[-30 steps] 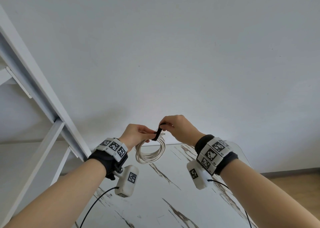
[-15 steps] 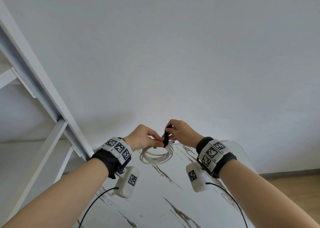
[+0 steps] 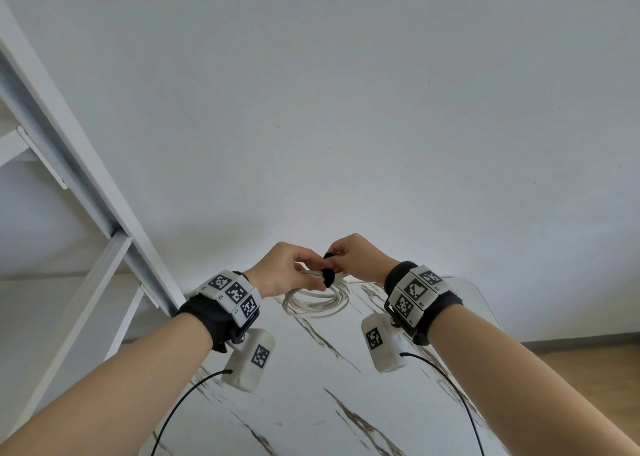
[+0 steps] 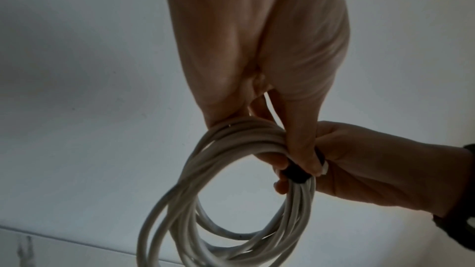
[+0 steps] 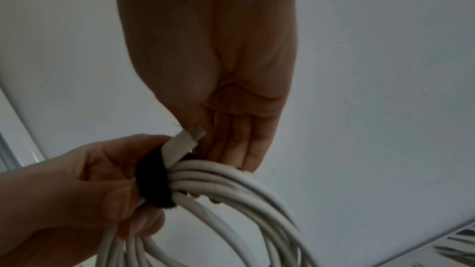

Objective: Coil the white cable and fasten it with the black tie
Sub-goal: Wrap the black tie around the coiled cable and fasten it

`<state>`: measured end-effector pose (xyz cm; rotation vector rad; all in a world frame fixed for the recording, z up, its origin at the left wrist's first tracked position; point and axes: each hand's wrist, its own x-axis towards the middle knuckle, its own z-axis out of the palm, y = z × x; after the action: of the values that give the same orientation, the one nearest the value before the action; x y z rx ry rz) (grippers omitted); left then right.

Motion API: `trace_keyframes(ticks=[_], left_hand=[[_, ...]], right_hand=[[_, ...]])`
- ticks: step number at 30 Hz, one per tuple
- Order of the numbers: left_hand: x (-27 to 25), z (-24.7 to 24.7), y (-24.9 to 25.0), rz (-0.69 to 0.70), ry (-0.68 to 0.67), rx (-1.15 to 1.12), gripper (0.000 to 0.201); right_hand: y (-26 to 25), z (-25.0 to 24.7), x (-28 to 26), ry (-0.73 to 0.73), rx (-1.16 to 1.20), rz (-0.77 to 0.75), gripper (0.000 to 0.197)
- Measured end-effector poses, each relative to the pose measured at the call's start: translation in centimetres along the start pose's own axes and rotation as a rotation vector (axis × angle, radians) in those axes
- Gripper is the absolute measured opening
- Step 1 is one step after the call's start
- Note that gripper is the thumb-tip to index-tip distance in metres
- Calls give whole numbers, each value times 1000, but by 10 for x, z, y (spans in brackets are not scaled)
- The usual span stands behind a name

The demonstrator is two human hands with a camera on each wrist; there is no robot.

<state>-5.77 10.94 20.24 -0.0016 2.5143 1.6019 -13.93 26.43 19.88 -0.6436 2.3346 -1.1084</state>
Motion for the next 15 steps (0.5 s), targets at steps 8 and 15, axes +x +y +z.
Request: trace_keyframes(ticks=[8,15], left_hand=[[0,3,3,9,11,105,31],[1,8,2,36,-8,149,24]], right_hand=[[5,0,-1,-63,93,16,21],[9,-4,-2,-146,115,70,11]])
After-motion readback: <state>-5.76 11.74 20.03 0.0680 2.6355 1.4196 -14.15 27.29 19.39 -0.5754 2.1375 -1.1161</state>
